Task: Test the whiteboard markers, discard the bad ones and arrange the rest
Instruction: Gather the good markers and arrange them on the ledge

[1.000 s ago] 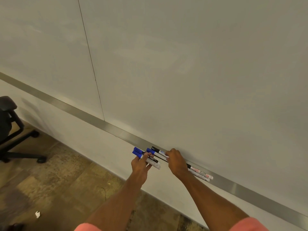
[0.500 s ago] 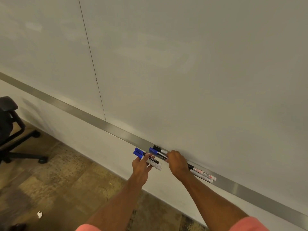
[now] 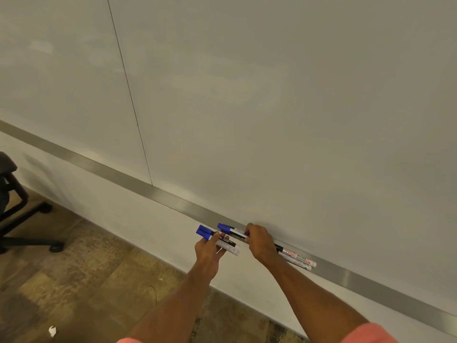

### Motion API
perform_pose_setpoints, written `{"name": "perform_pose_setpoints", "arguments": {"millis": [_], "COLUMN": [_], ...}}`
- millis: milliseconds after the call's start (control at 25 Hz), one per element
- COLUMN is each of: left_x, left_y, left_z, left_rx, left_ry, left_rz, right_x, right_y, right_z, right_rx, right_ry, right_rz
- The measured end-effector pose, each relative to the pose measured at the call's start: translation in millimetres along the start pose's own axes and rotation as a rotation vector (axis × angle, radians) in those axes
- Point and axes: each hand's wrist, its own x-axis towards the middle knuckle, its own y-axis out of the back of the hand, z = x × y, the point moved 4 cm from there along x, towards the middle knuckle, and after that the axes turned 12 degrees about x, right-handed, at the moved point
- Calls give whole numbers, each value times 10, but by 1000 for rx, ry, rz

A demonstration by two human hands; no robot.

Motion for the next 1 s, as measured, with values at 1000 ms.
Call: {"name": "perform_pose_setpoints", "arguments": {"millis": [1000], "left_x": [-959], "left_y": [-1542], "left_z": [-557], "left_rx": [-22], "left_ry": [-87], "left_rz": [-292], "right_x": [-1299], "right_y": [935], "right_z": [1214], "right_rx": [1301], "right_ry": [-389], "right_rz": [170]}}
